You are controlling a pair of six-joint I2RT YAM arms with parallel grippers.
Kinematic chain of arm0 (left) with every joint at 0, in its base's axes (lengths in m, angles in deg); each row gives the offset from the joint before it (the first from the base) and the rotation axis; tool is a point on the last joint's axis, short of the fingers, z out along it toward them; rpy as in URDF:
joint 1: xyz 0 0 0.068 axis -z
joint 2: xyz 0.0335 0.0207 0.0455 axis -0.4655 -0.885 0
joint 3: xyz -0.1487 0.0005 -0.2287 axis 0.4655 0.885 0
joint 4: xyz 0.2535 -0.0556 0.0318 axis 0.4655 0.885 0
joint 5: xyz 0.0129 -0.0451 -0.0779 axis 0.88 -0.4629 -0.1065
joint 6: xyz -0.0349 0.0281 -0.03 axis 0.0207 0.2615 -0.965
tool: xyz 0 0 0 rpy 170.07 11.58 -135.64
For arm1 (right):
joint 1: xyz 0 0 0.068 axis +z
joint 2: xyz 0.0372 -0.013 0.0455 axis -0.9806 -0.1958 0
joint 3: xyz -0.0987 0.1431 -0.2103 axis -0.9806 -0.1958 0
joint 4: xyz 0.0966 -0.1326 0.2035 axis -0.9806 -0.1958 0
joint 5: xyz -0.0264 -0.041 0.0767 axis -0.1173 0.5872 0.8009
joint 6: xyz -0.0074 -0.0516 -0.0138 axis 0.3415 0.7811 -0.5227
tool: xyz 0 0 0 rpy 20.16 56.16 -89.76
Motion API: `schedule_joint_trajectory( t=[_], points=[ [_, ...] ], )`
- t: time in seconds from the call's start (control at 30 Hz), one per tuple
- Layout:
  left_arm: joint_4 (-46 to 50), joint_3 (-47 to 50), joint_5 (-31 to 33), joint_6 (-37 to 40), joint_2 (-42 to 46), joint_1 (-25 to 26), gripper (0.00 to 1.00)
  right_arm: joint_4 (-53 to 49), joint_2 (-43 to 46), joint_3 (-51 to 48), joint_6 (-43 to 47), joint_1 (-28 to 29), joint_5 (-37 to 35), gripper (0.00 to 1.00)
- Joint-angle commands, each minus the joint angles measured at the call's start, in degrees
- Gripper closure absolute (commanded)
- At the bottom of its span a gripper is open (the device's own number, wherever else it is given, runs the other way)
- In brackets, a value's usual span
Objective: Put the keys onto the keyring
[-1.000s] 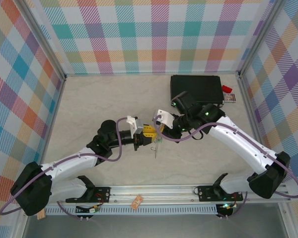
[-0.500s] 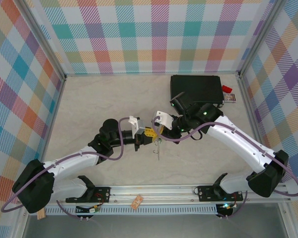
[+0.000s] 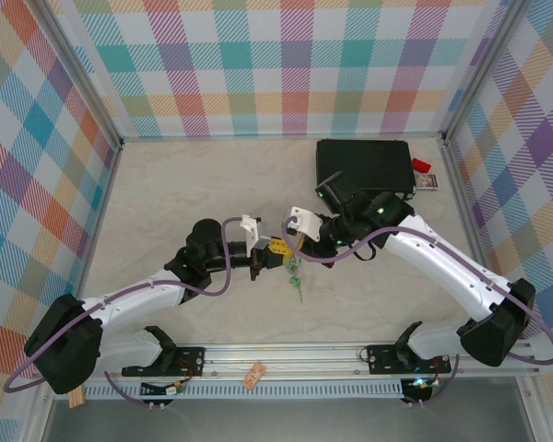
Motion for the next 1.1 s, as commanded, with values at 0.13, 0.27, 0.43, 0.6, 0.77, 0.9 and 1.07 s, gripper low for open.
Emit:
schedule_joint_trajectory(
  t=[0.13, 0.27, 0.43, 0.6, 0.77, 0.9, 1.07],
  points=[
    [-4.54, 0.14, 1.13, -1.53, 1.07, -0.19, 1.00, 3.96, 2.10, -0.38, -0.07, 0.40, -0.43, 0.84],
    [-9.02, 1.27, 2.54, -3.94, 1.06, -0.19, 1.00, 5.44, 3.54, -1.24, -1.93, 0.40, -3.20, 0.74],
    [-17.16, 3.08, 4.87, -7.99, 0.07, -0.19, 1.00, 9.47, 7.48, -3.87, -6.15, 0.32, -6.31, 0.71],
    [-26.74, 4.01, 6.57, -13.56, -2.28, -0.19, 1.00, 18.20, 13.68, -9.84, -13.78, -0.21, -9.02, 0.71],
    [-36.64, 4.37, 9.16, -19.21, -5.16, -0.16, 1.00, 28.68, 20.62, -16.69, -22.56, -0.39, -9.71, 0.71],
    [-40.36, 3.31, 10.01, -22.07, -6.46, -0.04, 1.00, 36.42, 24.90, -21.44, -29.80, -0.77, -8.07, 0.70],
    [-40.63, 2.70, 11.68, -22.08, -5.77, 0.33, 1.00, 41.03, 25.84, -21.94, -35.98, -1.36, -6.35, 0.70]
  ],
)
